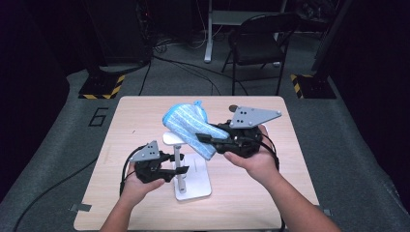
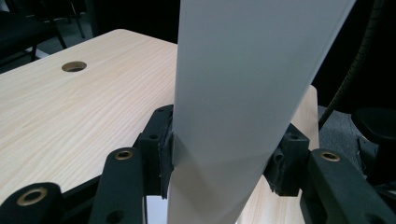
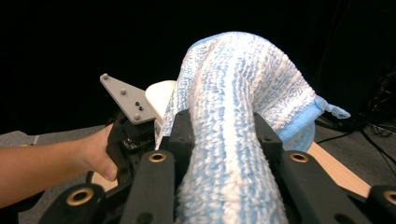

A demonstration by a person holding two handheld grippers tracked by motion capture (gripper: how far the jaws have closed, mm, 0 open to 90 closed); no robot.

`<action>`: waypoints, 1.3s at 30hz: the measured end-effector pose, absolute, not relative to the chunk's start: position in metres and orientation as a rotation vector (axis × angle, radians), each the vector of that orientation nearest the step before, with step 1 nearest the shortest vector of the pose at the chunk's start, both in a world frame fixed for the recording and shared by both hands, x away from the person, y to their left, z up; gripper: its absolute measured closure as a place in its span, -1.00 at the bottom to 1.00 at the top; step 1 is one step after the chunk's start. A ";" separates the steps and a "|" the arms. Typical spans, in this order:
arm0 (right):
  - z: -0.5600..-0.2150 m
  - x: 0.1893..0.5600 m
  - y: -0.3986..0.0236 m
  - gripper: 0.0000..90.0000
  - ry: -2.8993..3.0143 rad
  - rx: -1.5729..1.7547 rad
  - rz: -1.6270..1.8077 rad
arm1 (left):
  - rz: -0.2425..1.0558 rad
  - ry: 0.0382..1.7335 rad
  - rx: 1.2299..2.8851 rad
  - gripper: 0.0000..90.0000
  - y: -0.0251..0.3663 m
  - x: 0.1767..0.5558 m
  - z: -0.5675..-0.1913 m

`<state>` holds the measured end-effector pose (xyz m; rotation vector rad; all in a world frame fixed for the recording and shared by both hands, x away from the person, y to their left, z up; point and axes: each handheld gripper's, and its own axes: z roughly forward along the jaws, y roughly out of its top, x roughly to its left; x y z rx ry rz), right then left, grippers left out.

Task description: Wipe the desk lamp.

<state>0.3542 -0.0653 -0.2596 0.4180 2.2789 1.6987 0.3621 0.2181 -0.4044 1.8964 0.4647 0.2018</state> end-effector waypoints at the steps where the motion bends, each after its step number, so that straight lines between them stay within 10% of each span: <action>1: -0.260 0.355 -0.063 0.50 2.284 0.424 1.705 | 0.201 0.465 1.897 0.12 0.218 0.362 -0.404; 39: -0.261 0.360 -0.059 0.51 2.311 0.366 1.733 | 0.203 0.464 1.895 0.12 0.218 0.362 -0.405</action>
